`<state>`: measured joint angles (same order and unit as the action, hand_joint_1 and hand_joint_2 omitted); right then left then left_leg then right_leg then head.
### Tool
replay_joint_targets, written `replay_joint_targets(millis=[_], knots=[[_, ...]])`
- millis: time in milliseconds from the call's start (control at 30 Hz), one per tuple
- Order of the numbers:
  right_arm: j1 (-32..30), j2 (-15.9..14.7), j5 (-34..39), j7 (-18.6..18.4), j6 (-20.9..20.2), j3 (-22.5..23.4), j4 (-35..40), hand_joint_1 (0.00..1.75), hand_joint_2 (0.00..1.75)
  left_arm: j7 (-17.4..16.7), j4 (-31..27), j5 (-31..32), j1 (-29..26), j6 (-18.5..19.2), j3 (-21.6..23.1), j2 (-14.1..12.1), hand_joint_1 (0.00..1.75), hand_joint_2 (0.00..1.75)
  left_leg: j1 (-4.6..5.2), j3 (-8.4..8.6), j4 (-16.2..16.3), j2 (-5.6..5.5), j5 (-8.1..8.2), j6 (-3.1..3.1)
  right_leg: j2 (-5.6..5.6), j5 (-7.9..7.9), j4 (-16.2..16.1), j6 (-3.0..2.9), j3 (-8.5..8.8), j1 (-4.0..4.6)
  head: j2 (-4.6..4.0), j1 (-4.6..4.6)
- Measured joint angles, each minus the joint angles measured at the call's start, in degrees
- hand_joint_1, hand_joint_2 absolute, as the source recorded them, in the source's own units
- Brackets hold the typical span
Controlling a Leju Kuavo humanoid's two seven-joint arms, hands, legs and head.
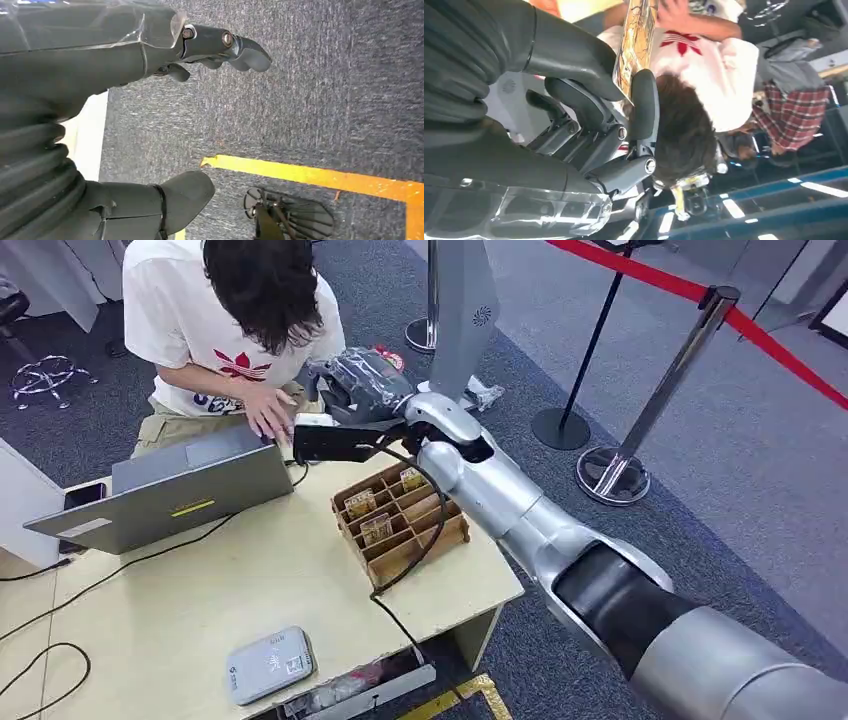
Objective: Pass the card to the sensor for recognition and then transmit it.
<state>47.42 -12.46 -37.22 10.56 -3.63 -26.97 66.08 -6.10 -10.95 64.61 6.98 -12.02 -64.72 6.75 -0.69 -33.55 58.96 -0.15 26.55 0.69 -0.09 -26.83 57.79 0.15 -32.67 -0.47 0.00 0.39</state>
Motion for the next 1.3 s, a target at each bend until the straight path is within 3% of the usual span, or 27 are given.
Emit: replay_joint_targets(millis=[400,1033,1300], knots=[[5.90,6.67,-0.02,-1.40,-0.35,-2.60,-8.25,1.75,1.75,-1.38,0.00,1.25,1.04,0.53,1.86,0.22,0.00,1.75,0.00,0.01,0.00,-0.01,-0.01,0.02,-0.01,0.03,0.00,-0.03,-0.01,0.00,0.00,0.00],[9.15,9.58,0.50,-2.19,-0.50,-3.08,-16.68,1.75,1.75,-1.51,0.00,1.40,1.34,0.70,2.10,0.22,0.00,1.75,0.00,0.01,0.00,0.00,-0.02,0.03,0.00,0.04,0.00,-0.05,-0.01,0.00,0.00,0.00],[12.84,11.43,2.21,-3.98,0.52,-2.14,-24.96,1.75,1.75,-1.64,0.00,1.36,1.34,0.61,2.14,0.26,0.00,1.75,-0.01,0.02,0.01,-0.01,-0.04,0.05,-0.02,0.05,0.00,-0.05,-0.02,0.00,0.00,0.00]])
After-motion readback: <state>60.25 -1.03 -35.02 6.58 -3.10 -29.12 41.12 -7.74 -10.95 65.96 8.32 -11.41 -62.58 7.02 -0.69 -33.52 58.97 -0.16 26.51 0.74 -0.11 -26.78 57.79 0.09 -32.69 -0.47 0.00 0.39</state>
